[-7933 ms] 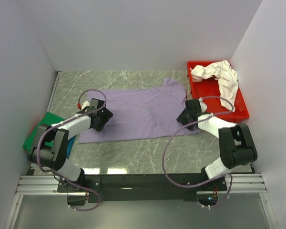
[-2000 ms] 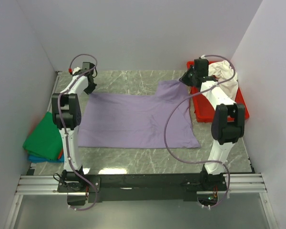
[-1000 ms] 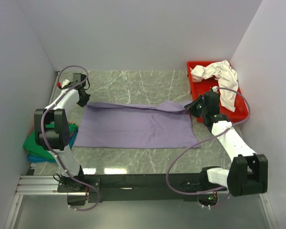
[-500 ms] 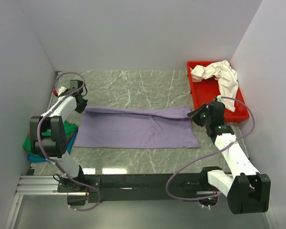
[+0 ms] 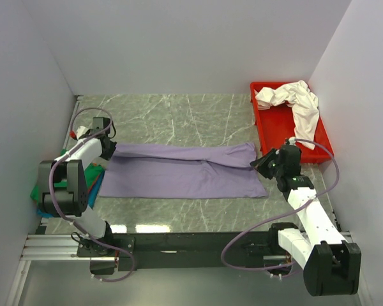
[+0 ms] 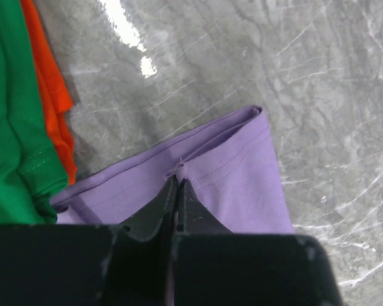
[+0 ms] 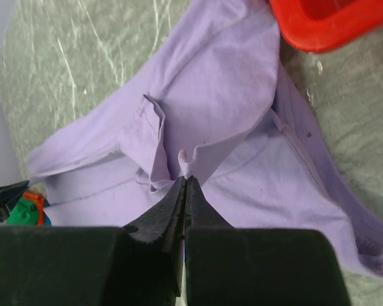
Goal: Fold and stack the t-shirts
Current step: Fold the tshirt
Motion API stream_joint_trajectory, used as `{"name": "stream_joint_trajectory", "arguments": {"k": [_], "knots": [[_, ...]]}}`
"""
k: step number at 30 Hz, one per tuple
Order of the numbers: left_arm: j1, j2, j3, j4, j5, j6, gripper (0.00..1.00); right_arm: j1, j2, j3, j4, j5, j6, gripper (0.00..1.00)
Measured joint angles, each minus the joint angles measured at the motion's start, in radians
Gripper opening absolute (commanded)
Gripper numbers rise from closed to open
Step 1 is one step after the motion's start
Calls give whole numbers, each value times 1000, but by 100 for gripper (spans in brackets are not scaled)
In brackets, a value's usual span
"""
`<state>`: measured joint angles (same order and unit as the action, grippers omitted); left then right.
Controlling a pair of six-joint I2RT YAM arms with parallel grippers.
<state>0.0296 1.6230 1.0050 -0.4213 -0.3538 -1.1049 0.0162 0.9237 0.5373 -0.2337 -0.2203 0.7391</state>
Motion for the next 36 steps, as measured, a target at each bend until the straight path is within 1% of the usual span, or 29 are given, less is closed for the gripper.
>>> {"name": "stream_joint_trajectory", "arguments": {"k": [1,2,4,5,6,7,8,10,11,15,17,19,23,27,31,36], "knots": [[0,-7,-13,10,3,-1,7,0,0,-5,-2,-5,-1,0],[0,-16,-26,16,7,-4,15,0,0,-8,-3,-9,-2,0],[0,-38,-55,33,13,-14,22,-1,0,-11,-5,-12,-5,11],[0,-53,-72,41,17,-17,36,-2,0,-13,-5,-13,-7,15],[1,-74,-96,50,21,-22,47,-2,0,-14,-6,-15,-11,27],[2,-90,-113,52,25,-23,64,-2,0,-14,-11,-16,-13,33],[2,-112,-132,58,28,-29,72,-3,0,-14,-14,-18,-18,41],[4,-153,-161,63,35,-46,83,-4,-2,-14,-22,-19,-29,47],[5,-173,-172,63,37,-56,84,-4,-3,-13,-27,-20,-31,49],[3,-239,-187,66,45,-63,82,5,8,19,-51,-32,-46,50],[-1,-251,-187,70,47,-64,79,27,42,66,-58,-16,-52,50],[-11,-246,-179,58,45,-65,77,73,109,138,-61,8,-61,50],[-37,-224,-154,38,42,-68,77,166,296,296,-51,90,-89,49],[-59,-212,-139,28,41,-71,77,213,483,408,-43,139,-118,48],[-64,-192,-111,11,39,-71,77,291,605,445,-44,187,-140,48],[-64,-187,-109,11,37,-72,77,385,705,454,-38,233,-166,48]]}}
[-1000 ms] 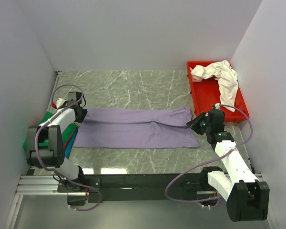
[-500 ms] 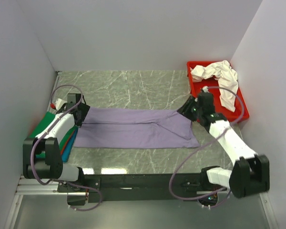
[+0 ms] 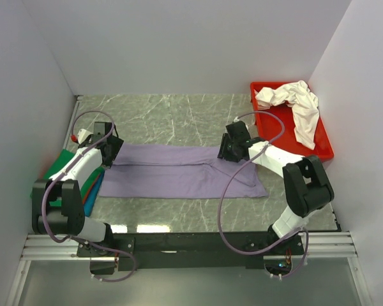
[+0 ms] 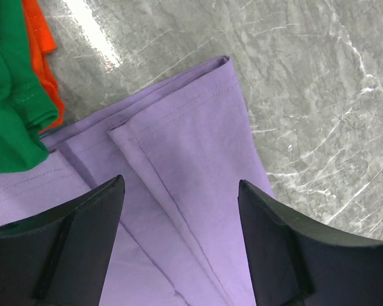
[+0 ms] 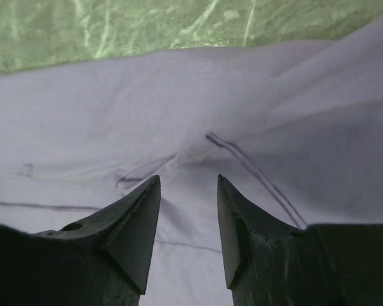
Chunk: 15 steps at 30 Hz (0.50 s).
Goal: Fold and stack the t-shirts
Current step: Fold the tshirt
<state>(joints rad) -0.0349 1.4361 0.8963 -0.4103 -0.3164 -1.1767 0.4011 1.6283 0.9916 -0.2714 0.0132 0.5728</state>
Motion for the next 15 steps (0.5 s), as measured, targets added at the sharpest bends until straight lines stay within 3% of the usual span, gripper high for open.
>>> {"name": "stream_joint_trajectory", "arguments": {"k": [15], "knots": [[-4,5,0,-3,0,1,77,4,84,63,43,113,-59,46]]}}
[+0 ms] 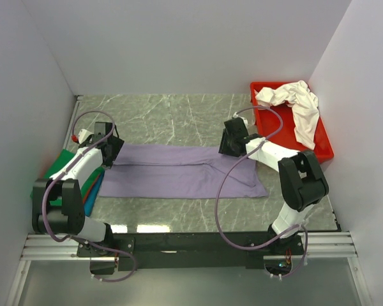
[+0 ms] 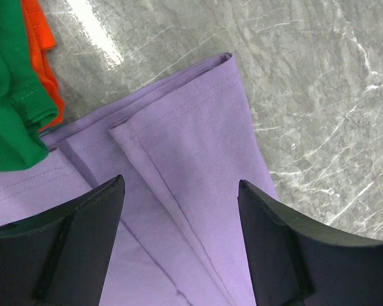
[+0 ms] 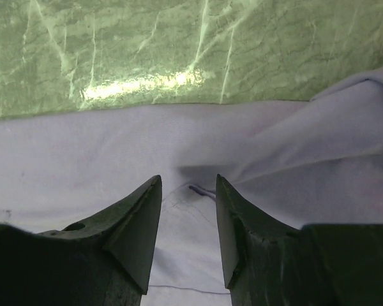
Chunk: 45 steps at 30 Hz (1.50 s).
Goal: Fold and stack the t-shirts
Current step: Fold the tshirt
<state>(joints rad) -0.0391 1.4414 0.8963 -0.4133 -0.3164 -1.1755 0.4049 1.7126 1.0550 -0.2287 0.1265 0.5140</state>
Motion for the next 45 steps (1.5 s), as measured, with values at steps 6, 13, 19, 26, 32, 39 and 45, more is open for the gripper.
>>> {"name": "stream_joint_trajectory", "arguments": {"k": [6,13,19,26,32,39,45], "knots": [[0,2,0,1,0,0,77,3,12,0,0,0,-7,40],[0,2,0,3,0,0,77,20,24,0,1,0,-10,29],[0,2,0,5,0,0,77,23,39,0,-1,1,-12,8],[0,2,0,5,0,0,77,24,8,-13,-4,-13,-10,0],[0,2,0,5,0,0,77,51,-103,-76,-4,-42,1,0],[0,2,0,9,0,0,76,140,-214,-157,0,-59,45,0],[0,13,0,9,-3,-1,77,213,-245,-221,2,-60,78,14]]}}
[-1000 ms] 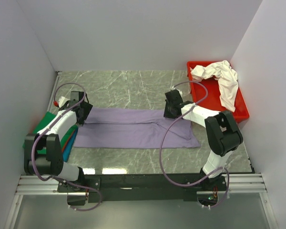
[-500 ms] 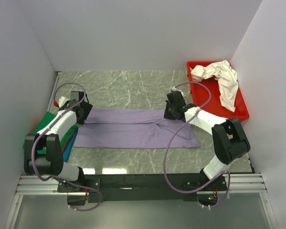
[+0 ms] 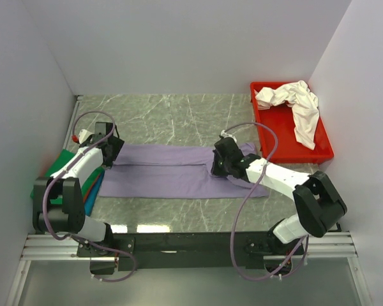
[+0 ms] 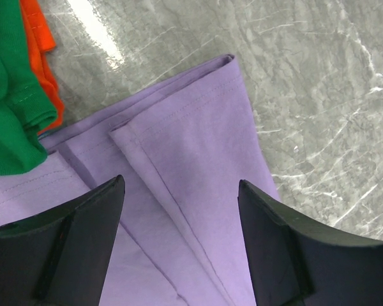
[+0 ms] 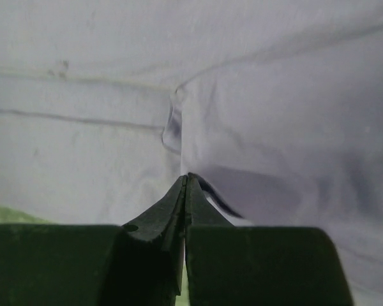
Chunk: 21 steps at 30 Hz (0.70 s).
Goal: Fold and stack the t-shirts
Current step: Fold the tshirt
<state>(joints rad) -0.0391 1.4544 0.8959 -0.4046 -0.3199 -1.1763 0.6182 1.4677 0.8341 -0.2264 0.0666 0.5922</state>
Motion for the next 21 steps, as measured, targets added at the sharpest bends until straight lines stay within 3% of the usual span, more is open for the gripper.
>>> {"name": "stream_joint_trajectory", "arguments": {"k": [4,6,14,21], "knots": [[0,14,1,-13,-29,-22,75,31,-49,-35,-8,-5,16,40],[0,30,2,-31,-47,-34,73,36,-102,-47,-21,-5,20,45],[0,130,29,-72,-98,-67,65,36,-227,-47,-42,15,20,45],[0,186,51,-65,-105,-74,40,17,-218,-47,-59,26,19,45]]}}
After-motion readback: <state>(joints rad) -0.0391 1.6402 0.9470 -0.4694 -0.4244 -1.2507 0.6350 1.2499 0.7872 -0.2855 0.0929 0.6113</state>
